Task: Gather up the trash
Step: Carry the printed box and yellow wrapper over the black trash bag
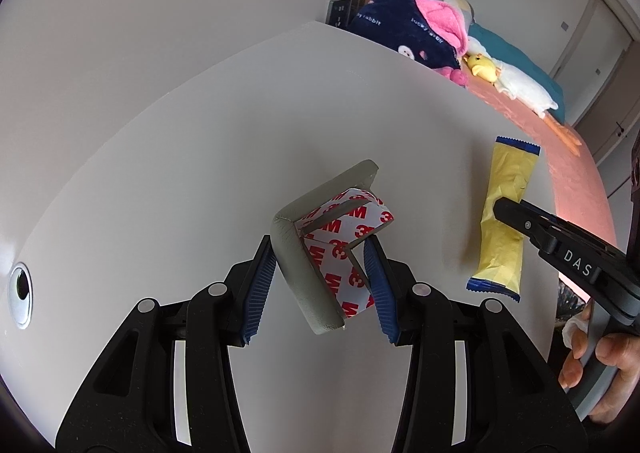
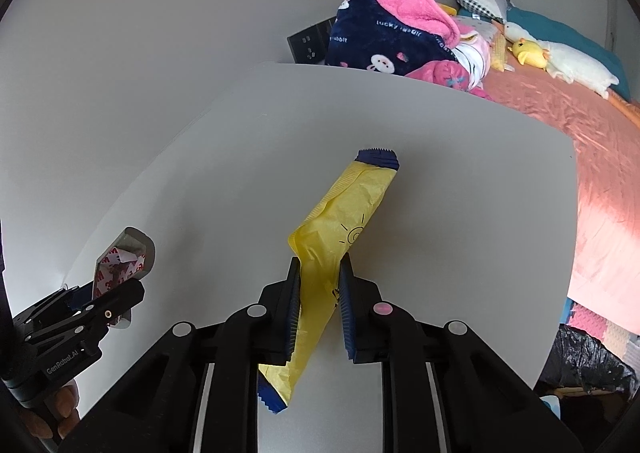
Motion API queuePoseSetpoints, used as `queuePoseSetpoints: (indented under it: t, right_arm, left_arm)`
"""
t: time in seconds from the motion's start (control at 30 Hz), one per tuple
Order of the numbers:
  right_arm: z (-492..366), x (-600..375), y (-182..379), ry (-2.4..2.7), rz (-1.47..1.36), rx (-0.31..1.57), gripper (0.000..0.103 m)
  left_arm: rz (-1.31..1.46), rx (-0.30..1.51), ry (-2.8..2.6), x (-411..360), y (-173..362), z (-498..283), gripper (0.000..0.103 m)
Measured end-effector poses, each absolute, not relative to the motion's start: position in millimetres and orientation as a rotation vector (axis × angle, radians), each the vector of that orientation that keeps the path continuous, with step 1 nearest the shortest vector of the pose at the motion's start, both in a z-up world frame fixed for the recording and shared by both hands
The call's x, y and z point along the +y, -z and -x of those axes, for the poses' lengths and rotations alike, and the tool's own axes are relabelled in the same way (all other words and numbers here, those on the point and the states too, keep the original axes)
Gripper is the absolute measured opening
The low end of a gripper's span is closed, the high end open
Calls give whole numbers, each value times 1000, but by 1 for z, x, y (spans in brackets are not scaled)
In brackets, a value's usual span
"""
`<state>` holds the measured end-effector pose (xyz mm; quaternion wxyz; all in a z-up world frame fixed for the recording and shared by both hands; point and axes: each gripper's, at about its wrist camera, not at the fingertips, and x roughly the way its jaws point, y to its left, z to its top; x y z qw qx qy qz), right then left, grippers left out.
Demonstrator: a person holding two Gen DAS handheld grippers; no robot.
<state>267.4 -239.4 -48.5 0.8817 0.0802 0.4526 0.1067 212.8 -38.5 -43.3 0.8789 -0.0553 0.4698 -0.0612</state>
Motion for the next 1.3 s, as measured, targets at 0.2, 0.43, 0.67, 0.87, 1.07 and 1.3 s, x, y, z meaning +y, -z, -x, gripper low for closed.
queuePoseSetpoints:
  t: [0.2,0.43,0.67,0.87,1.07,1.3]
  right_arm:
    - [-243,-252,38,-234,-167,931,19]
    - [-215,-265,30,-244,-178,919,19]
    - [-182,-278,20,-252,-185,895,19]
    - [-153,-291,13,-251,-191,873,19]
    - [-131,-303,10,-248,-194,859,19]
    - [-110,-319,12,-232,-208,848,19]
  left_arm:
    - [108,973,148,-53,38,-190,45]
    - [91,969,170,-71,32,-167,45]
    - [77,969,199,-90,27,-147,45]
    - [57,964,224,-109,24,-128,45]
    - [43,955,240,-123,20,-113,45]
    - [25,956,263,-140,21,-100,45]
